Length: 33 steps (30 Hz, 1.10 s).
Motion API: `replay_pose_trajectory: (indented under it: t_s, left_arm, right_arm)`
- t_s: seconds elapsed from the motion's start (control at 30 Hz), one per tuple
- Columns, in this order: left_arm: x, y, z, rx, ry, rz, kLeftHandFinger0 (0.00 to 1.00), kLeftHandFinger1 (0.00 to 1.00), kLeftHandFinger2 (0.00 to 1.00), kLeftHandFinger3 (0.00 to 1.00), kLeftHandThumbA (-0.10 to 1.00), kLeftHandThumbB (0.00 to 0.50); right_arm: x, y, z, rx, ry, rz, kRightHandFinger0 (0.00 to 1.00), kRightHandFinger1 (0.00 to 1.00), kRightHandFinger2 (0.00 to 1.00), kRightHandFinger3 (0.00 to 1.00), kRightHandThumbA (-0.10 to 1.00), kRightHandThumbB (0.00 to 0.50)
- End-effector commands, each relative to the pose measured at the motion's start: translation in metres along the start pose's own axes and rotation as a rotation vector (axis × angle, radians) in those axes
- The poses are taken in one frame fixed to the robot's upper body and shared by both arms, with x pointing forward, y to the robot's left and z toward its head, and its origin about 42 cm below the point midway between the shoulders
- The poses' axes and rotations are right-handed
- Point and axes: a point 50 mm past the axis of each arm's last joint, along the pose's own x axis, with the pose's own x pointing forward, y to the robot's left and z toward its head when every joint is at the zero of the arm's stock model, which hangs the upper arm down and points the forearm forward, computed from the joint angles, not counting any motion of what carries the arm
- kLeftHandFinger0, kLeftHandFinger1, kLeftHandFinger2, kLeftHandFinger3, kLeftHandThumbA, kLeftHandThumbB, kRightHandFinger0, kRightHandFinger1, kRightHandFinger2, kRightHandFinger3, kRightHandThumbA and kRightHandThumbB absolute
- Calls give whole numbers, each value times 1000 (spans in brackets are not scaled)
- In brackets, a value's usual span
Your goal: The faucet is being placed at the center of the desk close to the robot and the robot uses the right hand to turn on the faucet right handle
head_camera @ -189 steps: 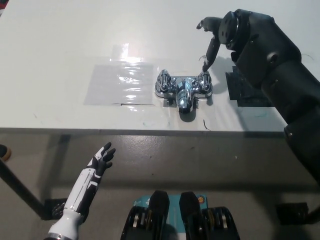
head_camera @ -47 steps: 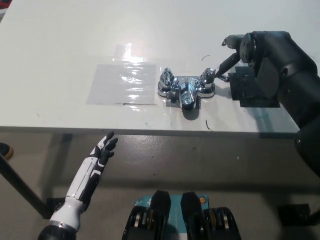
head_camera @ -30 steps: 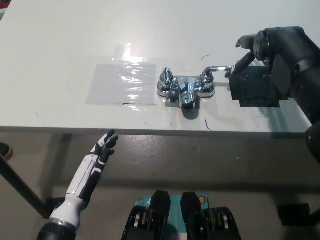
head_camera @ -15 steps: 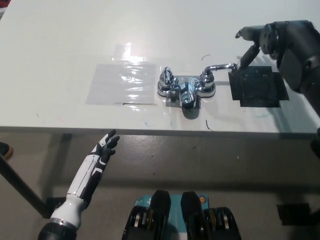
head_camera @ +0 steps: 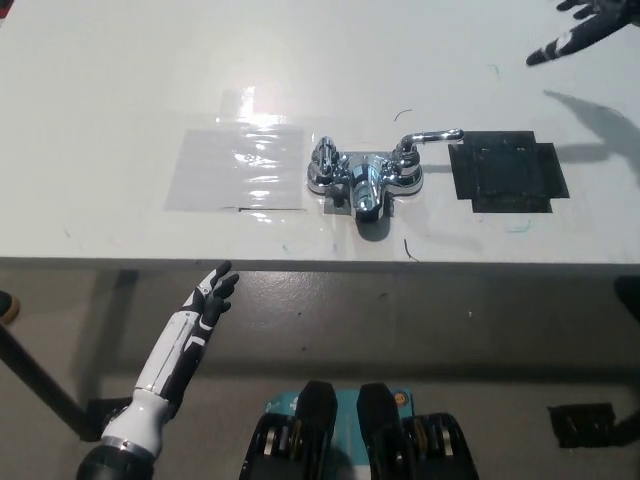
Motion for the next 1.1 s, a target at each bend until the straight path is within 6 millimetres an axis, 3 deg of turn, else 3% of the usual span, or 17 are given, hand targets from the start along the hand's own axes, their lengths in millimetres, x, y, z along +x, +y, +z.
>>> replay_pose_trajectory:
  t_s: [0.0, 0.03, 0.17, 0.3, 0.43, 0.5, 0.53, 0.73, 0.83, 0.97, 1.07]
  left_arm:
    - [3, 7, 9, -4, -37, -17, 1000, 1000, 1000, 1000, 1000, 119]
    - [3, 7, 9, 5, -40, -16, 1000, 1000, 1000, 1000, 1000, 116]
    - [3, 7, 8, 16, -36, -23, 1000, 1000, 1000, 1000, 1000, 101]
    - [0, 4, 6, 5, -29, -27, 1000, 1000, 1000, 1000, 1000, 113]
    - [-2, 4, 5, 8, -22, -25, 1000, 1000, 1000, 1000, 1000, 113]
    - [-2, 6, 5, 3, -28, -20, 1000, 1000, 1000, 1000, 1000, 107]
    - [-1, 7, 5, 4, -29, -19, 1000, 1000, 1000, 1000, 1000, 107]
    - [0, 9, 5, 10, -29, -9, 1000, 1000, 1000, 1000, 1000, 94]
    - [1, 7, 4, -6, -27, -10, 1000, 1000, 1000, 1000, 1000, 101]
    - [7, 8, 7, -17, -33, 0, 1000, 1000, 1000, 1000, 1000, 116]
    - [18, 15, 12, 1, -62, 11, 1000, 1000, 1000, 1000, 1000, 86]
  right_arm:
    - [-96, -96, 7, 827, -754, 133, 1000, 1000, 1000, 1000, 1000, 487]
    - [-99, -96, 5, 878, -816, 124, 1000, 1000, 1000, 1000, 1000, 437]
    - [-107, -80, -1, 1032, -1073, 121, 1000, 1000, 1000, 1000, 1000, 454]
    - [-105, -41, -16, 1122, -1233, 131, 1000, 1000, 1000, 1000, 1000, 441]
    - [-121, -7, -26, 1146, -1332, 99, 1000, 1000, 1000, 1000, 1000, 435]
    - [-146, 6, -22, 1142, -1420, 91, 1000, 1000, 1000, 1000, 1000, 434]
    - [-150, 7, -21, 1140, -1429, 89, 1000, 1000, 1000, 1000, 1000, 433]
    - [-236, 31, 0, 900, -1564, -45, 1000, 1000, 1000, 1000, 1000, 450]
    - [-259, 42, 4, 812, -1574, -123, 1000, 1000, 1000, 1000, 1000, 469]
    - [-292, 67, 16, 643, -1639, -240, 1000, 1000, 1000, 1000, 1000, 437]
    - [-308, 79, 26, 522, -1695, -297, 1000, 1000, 1000, 1000, 1000, 456]
